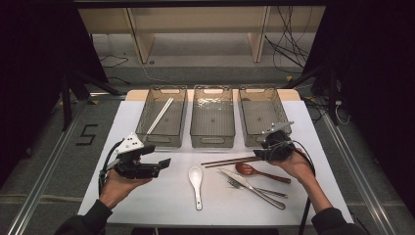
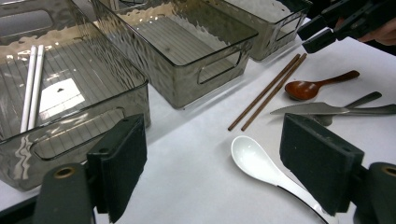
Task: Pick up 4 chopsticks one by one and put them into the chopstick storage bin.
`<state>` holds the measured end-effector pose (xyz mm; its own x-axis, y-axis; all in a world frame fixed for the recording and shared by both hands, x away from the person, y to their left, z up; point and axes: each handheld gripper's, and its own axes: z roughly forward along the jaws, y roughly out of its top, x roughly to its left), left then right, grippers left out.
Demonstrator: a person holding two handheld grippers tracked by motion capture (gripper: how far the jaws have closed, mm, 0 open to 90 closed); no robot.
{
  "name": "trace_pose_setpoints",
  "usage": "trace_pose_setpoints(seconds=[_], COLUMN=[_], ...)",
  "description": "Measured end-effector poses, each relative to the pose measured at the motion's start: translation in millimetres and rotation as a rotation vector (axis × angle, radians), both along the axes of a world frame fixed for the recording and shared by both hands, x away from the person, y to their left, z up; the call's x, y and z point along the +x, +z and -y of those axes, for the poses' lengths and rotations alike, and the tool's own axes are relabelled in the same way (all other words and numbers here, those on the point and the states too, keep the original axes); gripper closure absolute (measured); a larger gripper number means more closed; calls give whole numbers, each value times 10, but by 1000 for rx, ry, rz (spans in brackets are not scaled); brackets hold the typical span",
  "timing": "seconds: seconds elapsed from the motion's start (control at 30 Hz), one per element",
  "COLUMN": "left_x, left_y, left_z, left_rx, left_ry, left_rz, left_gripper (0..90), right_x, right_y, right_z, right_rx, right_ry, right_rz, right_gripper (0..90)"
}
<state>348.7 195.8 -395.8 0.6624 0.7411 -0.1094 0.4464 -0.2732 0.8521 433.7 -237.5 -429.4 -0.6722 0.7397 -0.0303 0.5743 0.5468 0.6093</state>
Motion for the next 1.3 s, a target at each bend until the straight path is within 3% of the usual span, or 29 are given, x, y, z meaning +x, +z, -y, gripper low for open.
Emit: trace_pose_setpoints(seconds=[0.1,0.2,0.3,0.5,0.63,0.77,1.03,1.3], left_x=[-21,-50,-62,-71,-75,-76,-77,-74], left_y=[-9,-11,-23,-36,-36,-43,-43,-45], left_z=[7,5,3,6,10,8,8,6], left_rx=[-6,3,7,9,11,10,13,18], left_ry=[2,-4,-3,-3,-5,-3,-4,-5], left_rz=[0,2,0,-1,-1,-4,-4,-3], left_gripper=[225,225,224,224,224,224,224,224], right_x=[43,73,96,121,130,109,90,109], right_y=[-48,-94,-116,-172,-200,-212,-245,-265], right_z=[7,2,6,-19,-88,-141,-174,-152], right_rx=[-16,-55,-59,-69,-68,-114,-149,-208], right_ry=[-5,-8,-11,24,77,136,185,200], right_rz=[-18,-23,-35,-62,-79,-94,-121,-123], right_gripper=[576,682,720,642,578,570,524,606])
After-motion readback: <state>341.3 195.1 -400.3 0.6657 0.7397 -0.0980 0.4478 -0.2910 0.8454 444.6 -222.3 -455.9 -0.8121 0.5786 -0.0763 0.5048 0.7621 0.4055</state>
